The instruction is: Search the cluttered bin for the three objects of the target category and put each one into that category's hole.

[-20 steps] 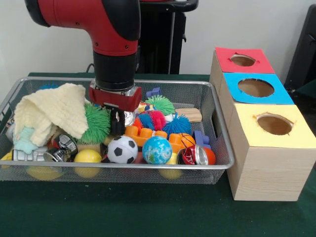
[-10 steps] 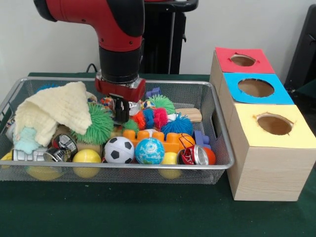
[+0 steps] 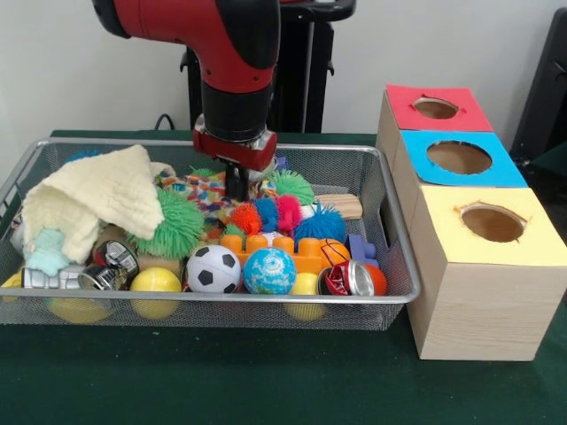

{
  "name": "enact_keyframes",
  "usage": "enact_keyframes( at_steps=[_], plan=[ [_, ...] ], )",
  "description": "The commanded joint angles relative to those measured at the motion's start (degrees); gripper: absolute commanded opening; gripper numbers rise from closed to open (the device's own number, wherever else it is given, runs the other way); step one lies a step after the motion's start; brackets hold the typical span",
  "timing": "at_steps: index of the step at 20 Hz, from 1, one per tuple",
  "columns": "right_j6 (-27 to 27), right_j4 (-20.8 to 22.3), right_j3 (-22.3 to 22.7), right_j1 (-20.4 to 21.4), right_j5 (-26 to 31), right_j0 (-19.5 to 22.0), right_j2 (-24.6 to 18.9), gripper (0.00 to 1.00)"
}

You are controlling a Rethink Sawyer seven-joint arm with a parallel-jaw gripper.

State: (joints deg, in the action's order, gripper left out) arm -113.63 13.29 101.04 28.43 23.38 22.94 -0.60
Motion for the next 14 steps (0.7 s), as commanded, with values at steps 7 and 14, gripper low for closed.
enact_keyframes(
  at_steps=[7,14],
  plan=[
    [-9.31,-4.35,11.35,1.81,0.42,-0.53,-0.44,0.00],
    [-3.08,-5.08,6.49,12.20,6.14,0.24,-2.86,0.00]
  ],
)
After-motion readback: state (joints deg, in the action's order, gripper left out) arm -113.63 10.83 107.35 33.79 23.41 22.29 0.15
